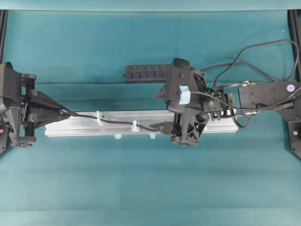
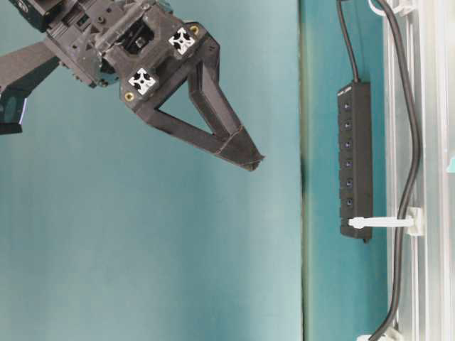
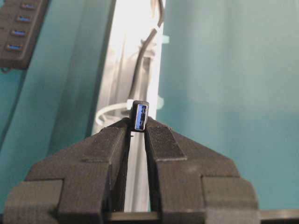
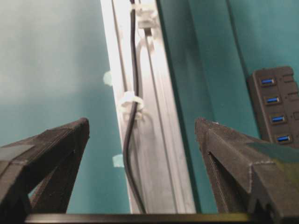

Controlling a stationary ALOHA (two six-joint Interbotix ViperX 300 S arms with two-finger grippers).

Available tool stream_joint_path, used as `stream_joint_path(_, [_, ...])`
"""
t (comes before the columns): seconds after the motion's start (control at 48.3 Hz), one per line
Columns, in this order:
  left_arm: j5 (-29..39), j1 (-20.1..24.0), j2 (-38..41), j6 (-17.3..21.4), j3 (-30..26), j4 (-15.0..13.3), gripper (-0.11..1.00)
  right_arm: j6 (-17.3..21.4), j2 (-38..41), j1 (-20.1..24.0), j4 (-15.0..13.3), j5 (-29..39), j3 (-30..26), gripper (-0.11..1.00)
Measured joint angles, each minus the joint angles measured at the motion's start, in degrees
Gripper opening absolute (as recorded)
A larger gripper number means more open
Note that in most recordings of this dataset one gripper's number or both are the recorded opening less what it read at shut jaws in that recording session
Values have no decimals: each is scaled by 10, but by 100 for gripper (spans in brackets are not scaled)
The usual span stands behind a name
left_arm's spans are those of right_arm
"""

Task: Pass the USB cable through three rings with both arms.

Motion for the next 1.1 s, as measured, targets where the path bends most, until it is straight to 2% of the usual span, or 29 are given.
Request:
stream_joint_path(0.767, [0, 0, -2, 0, 0, 0, 14, 1, 9, 0, 0, -1, 0, 62])
stream_joint_path(1.098, [0, 1, -4, 0, 0, 0, 14, 1, 10, 2, 1, -23, 5, 55])
